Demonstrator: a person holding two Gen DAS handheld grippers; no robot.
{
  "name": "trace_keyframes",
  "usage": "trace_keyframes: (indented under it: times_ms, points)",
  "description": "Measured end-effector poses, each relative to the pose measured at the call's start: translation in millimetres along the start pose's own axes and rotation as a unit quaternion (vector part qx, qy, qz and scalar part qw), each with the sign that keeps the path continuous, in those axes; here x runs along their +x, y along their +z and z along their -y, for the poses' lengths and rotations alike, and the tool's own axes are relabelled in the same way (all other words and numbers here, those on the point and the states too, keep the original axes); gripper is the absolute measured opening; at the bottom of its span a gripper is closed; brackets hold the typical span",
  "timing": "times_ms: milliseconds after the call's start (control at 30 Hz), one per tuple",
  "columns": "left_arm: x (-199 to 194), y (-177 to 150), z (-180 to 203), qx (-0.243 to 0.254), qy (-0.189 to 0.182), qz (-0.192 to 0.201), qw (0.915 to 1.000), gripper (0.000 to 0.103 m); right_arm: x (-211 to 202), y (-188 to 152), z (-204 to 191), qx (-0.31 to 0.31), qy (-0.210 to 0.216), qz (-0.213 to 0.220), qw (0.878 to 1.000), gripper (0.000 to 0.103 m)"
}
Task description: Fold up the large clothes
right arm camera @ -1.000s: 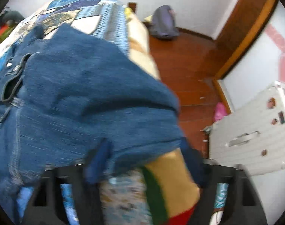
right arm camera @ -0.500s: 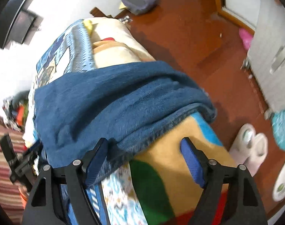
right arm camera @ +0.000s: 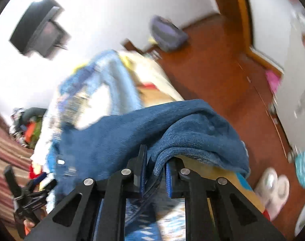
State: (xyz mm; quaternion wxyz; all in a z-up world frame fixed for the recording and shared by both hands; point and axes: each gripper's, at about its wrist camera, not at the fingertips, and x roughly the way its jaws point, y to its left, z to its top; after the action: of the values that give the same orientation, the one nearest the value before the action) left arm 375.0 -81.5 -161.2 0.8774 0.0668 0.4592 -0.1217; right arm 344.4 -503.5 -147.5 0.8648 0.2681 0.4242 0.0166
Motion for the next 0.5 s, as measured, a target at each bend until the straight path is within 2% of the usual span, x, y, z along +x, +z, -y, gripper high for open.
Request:
trace_keyframes:
  times_ms: [133,267,367,500]
  points:
    - [-29,1,-21,-0.040,-0.014,0.027,0.9987,0.095,-42,16,-53,-0.038,0.058,0.048,0.996,0.012]
    - [-61,-4,-42,-0.060,-0.007,0.060,0.9964,0.095,-64,19,-132,-0.103,0.111,0.071,0.986,0.011]
    - [-85,-12,-60,-0.070,0.006,0.085,0.9939,0.095,-60,4,-191,-0.155,0.142,0.062,0.976,0.011]
    - [-104,-26,-84,-0.086,0.012,0.096,0.9916,0.095,-23,-33,-244,-0.201,0.148,0.020,0.968,0.011]
